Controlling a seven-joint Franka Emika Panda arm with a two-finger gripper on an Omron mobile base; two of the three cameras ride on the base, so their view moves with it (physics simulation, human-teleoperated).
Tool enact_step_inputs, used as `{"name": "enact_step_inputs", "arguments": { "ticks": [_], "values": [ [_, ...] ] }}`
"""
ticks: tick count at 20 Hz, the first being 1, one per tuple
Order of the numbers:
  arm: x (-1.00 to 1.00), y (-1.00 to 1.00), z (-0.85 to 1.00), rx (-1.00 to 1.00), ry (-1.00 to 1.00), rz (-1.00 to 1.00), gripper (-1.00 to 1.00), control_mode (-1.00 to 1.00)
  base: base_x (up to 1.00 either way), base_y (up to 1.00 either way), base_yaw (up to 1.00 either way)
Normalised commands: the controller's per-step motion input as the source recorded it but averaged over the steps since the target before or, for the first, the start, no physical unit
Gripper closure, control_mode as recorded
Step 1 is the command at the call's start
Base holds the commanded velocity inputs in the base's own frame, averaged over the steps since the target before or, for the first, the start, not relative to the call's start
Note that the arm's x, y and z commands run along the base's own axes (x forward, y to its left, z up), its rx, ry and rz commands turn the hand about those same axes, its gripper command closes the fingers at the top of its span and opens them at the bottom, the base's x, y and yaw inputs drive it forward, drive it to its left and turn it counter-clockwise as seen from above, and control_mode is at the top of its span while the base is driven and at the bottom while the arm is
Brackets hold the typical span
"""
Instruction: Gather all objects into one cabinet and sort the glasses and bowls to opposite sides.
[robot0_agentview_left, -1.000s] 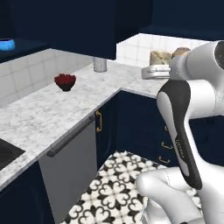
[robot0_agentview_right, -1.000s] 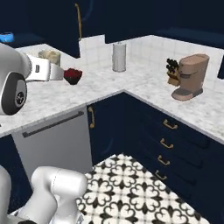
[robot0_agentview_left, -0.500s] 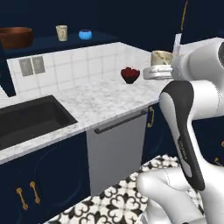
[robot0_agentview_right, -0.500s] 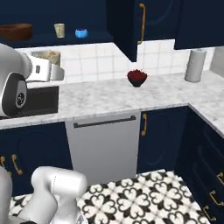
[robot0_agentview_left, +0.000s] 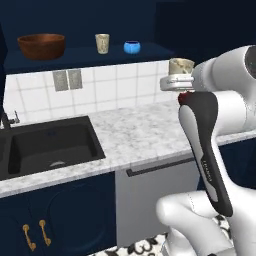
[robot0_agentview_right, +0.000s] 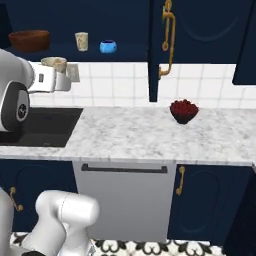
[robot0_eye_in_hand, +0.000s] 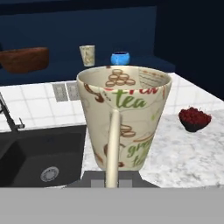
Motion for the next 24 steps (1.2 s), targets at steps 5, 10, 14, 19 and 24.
{"name": "enact_step_inputs", "arguments": {
  "ticks": [5,10,14,19,24],
  "values": [
    [0.0,0.0,0.0,0.0,0.0,0.0,1.0,1.0,0.62,-0.42,0.32],
    [0.0,0.0,0.0,0.0,0.0,0.0,1.0,1.0,0.45,-0.01,0.15],
    [0.0,0.0,0.0,0.0,0.0,0.0,1.0,1.0,0.11,0.0,0.02],
    [0.59,-0.05,0.31,0.0,-0.09,0.0,1.0,-1.0,0.19,0.0,0.0],
    [1.0,-0.06,0.4,0.0,-0.15,0.0,1.0,-1.0,0.0,0.0,0.0]
  ]
}}
